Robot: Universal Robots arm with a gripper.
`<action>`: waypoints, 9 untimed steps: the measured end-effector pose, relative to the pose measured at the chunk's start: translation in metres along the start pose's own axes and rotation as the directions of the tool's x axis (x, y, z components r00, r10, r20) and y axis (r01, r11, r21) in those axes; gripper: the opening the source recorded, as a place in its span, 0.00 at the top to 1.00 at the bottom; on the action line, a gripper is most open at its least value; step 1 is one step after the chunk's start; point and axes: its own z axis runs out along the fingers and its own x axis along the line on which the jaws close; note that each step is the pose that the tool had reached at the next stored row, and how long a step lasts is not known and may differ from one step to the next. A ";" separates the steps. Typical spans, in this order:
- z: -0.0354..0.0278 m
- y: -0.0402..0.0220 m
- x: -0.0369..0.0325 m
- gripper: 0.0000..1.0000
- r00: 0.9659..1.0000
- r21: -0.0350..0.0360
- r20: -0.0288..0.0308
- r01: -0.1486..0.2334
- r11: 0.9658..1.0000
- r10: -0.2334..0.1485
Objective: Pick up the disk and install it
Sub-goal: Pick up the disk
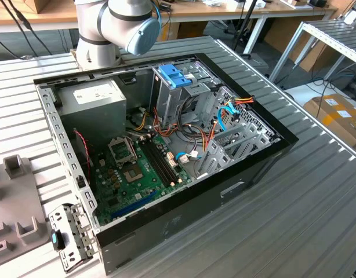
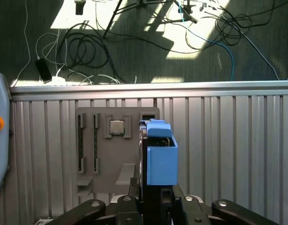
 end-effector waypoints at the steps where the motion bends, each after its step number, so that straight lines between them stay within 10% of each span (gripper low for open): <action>1: 0.0000 0.0000 0.0000 0.65 1.000 0.000 0.000 0.000 1.000 0.000; 9: 0.0001 -0.0094 -0.0002 0.65 1.000 0.000 0.000 0.000 1.000 0.000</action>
